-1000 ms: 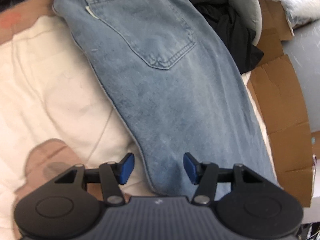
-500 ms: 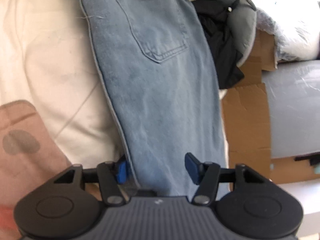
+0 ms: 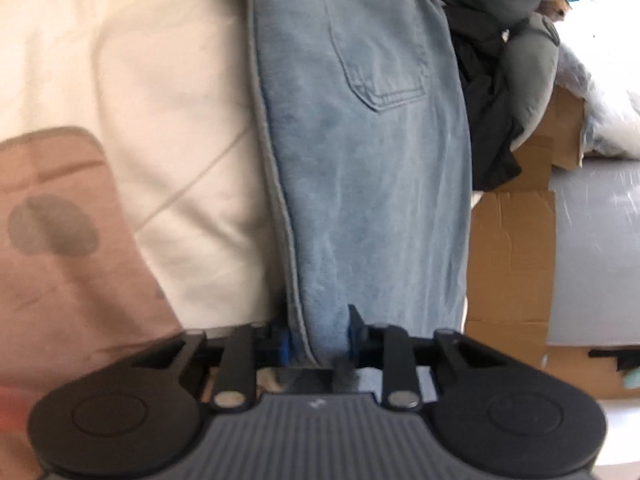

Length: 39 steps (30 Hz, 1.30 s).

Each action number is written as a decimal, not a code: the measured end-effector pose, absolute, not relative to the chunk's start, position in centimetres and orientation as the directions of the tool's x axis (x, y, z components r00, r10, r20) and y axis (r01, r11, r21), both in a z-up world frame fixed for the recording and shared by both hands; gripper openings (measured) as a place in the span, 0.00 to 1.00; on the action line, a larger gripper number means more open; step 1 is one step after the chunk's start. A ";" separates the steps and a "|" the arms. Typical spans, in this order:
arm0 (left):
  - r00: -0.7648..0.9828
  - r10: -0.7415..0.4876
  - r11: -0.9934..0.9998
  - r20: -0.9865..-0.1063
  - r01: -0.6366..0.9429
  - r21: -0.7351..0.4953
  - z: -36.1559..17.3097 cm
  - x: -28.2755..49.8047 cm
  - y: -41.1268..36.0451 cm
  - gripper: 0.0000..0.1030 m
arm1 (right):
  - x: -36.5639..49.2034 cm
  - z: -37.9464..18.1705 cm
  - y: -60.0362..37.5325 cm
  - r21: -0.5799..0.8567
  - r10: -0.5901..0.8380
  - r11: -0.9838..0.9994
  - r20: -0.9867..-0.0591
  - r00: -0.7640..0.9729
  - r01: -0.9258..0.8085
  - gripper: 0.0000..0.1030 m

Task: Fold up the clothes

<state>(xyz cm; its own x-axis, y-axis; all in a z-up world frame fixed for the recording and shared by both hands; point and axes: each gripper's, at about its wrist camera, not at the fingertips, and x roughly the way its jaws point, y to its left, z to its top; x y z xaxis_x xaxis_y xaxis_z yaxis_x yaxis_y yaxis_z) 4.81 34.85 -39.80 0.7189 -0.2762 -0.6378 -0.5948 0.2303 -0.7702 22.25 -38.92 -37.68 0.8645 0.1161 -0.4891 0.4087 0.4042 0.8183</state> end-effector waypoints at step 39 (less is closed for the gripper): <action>0.357 -0.277 0.734 -0.892 -0.521 -0.436 -27.1 7.4 35.9 0.19 | -0.1 -31.4 -36.2 0.805 0.058 0.293 -0.553 0.831 0.516 0.06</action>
<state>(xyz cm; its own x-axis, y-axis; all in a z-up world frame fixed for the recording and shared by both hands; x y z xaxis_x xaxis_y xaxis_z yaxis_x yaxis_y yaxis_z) 7.45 35.94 -27.11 0.3569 -0.2766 -0.8923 -0.5214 0.7336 -0.4359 -0.05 -36.19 -31.35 0.8309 0.0577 -0.5535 0.5160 0.2927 0.8051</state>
